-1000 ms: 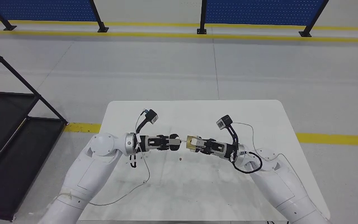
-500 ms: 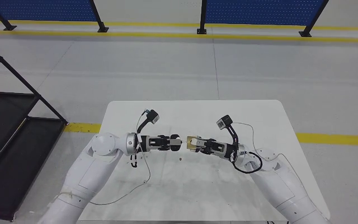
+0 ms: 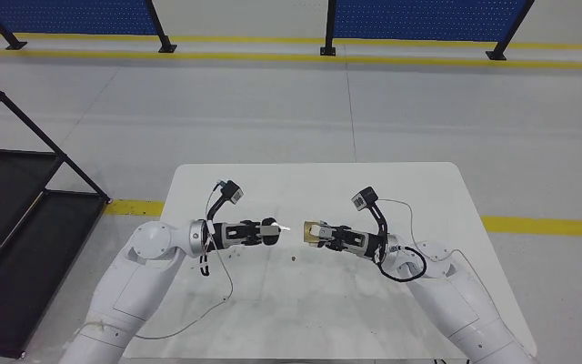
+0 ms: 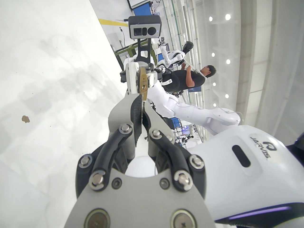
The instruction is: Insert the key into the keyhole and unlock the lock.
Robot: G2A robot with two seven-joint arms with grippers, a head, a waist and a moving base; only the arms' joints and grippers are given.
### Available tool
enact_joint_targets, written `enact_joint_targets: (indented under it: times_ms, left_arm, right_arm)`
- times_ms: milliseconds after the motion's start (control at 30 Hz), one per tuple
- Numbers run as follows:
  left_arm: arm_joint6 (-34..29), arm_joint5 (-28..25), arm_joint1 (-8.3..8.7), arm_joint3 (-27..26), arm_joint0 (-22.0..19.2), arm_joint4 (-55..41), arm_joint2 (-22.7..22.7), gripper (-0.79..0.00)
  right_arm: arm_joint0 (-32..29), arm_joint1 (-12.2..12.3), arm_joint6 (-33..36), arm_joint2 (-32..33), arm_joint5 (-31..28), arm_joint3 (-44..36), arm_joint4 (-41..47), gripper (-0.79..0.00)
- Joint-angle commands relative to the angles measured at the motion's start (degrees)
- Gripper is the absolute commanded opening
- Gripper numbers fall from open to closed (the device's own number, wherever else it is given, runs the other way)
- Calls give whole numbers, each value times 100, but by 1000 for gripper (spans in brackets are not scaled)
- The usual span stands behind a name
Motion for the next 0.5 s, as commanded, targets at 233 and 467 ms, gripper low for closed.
enact_joint_targets:
  times_ms: [233, 467]
  left_arm:
    - [5, -1, -1, 0, -5, 5, 4, -785]
    - [680, -646, 16, -86, 72, 1044, -98, -785]
  right_arm:
    - [0, 0, 0, 0, 0, 0, 0, -785]
    - [0, 0, 0, 0, 0, 0, 0, -785]
